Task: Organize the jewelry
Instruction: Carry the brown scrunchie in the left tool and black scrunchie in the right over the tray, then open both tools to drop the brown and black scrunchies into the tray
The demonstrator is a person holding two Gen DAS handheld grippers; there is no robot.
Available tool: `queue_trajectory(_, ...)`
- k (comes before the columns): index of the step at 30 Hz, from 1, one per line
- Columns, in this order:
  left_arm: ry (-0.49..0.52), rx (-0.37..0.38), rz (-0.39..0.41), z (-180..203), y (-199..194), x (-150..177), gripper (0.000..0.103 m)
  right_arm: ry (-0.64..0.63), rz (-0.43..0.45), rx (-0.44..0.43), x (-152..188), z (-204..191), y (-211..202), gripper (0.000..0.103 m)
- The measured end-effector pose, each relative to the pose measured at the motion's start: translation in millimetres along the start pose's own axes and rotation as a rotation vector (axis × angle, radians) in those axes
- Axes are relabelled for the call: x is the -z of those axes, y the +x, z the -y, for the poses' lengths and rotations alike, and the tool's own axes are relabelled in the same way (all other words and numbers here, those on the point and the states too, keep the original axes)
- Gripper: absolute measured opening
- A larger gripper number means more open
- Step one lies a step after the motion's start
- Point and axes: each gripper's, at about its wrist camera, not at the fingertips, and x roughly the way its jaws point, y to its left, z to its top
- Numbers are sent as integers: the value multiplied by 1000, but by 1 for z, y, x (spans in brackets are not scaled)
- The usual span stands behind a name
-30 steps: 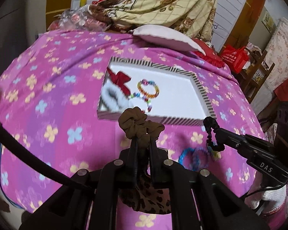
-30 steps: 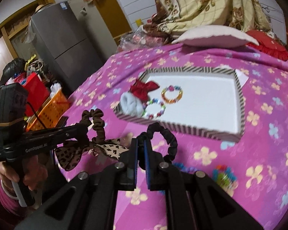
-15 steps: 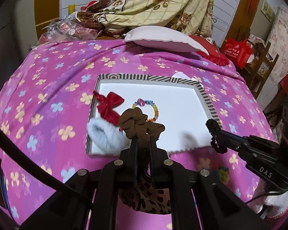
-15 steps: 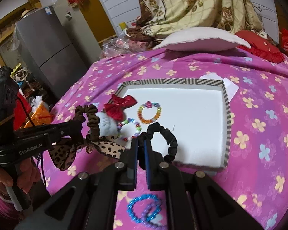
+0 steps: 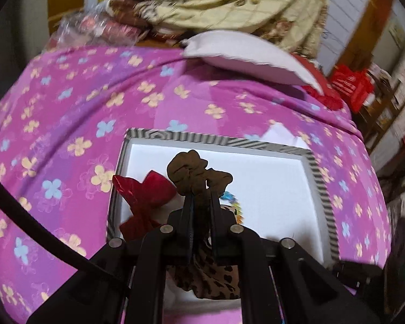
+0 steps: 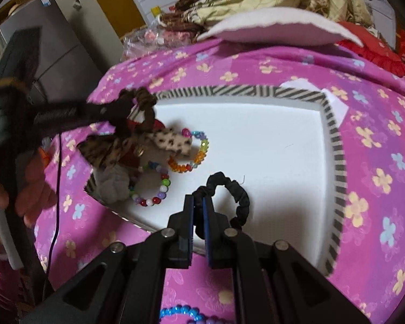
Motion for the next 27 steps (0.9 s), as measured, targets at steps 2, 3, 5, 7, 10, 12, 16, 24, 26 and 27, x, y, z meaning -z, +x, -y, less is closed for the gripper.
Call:
queue_trajectory(2,-43,-26,-26,-14,16,-3,0,-13,-21,0,-1,-4,11,6)
queue_trajectory(3,-53,-33,-32,-18,20,-3,0,-18,-31,-4,-1,-7,16,6)
queue_trajectory(5,-81,-58,-48,-29,30,0,0,-18,-47,-13,-1,-10,24,7)
queue_trajectory(7,-74,-72,-51,-33,33,3,0,-8,-66,-36,-1,-12,32,9)
queue_trajectory(10,-59,-84,-44,-34,31,6,0,6,-66,-59,-1,-13,35,11)
queue_trajectory(12,-53,-73,-40,-33,27,8,0,25,-64,-80,-1,-11,33,16)
queue_trajectory(16,-37,-71,-14,-28,12,10,6,45,-27,-104,-2,-11,19,28)
queue_trajectory(24,5,-83,57,-13,-32,30,12,68,100,-59,4,-14,-27,50)
queue_trajectory(26,24,-91,83,-7,-46,38,12,62,157,-45,11,-17,-44,52)
queue_trajectory(27,30,-95,98,-4,-54,43,12,59,184,-34,14,-18,-52,54)
